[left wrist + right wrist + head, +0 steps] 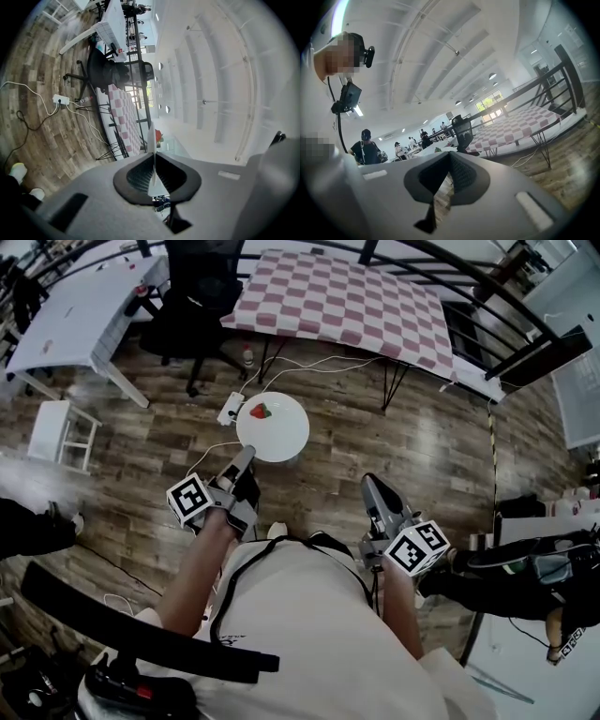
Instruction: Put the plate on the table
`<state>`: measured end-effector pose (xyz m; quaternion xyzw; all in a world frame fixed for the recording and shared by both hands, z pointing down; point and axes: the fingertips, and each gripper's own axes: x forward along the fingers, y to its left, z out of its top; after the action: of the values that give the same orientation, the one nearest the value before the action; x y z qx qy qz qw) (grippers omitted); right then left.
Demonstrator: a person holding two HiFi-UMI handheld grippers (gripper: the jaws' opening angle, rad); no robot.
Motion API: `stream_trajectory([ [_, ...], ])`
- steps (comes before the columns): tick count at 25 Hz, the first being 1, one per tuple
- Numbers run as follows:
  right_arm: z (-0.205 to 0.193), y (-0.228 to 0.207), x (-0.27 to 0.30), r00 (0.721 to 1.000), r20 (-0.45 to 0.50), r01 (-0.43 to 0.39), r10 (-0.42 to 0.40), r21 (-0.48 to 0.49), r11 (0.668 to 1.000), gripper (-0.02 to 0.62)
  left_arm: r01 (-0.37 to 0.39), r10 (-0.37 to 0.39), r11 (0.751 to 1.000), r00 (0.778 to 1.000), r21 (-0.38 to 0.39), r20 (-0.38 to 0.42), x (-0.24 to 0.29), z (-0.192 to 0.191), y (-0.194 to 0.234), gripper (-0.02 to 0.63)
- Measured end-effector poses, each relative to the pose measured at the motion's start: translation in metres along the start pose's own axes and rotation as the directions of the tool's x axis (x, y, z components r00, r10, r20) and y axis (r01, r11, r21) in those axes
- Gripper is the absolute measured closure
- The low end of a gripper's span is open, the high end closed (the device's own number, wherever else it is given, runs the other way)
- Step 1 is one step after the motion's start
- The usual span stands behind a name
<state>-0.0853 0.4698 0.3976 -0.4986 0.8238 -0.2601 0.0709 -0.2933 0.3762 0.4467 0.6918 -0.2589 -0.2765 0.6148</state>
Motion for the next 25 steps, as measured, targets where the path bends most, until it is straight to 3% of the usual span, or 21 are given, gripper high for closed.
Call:
stream_trajectory([
  [10,-0.009,0.008,0.008,1.0,-0.007,0.0,0.0,0.004,1.0,0.586,-0.008,0.008,1.0,0.999,0.002,0.039,-0.024,0.018,0.007,0.584],
  [25,0.001,-0.009,0.043,0.998,-0.022,-0.06,0.061,0.017,0.998,0.586,-0.026,0.026,1.0,0.997,0.012,0.068,-0.002,0.031,0.011,0.584],
])
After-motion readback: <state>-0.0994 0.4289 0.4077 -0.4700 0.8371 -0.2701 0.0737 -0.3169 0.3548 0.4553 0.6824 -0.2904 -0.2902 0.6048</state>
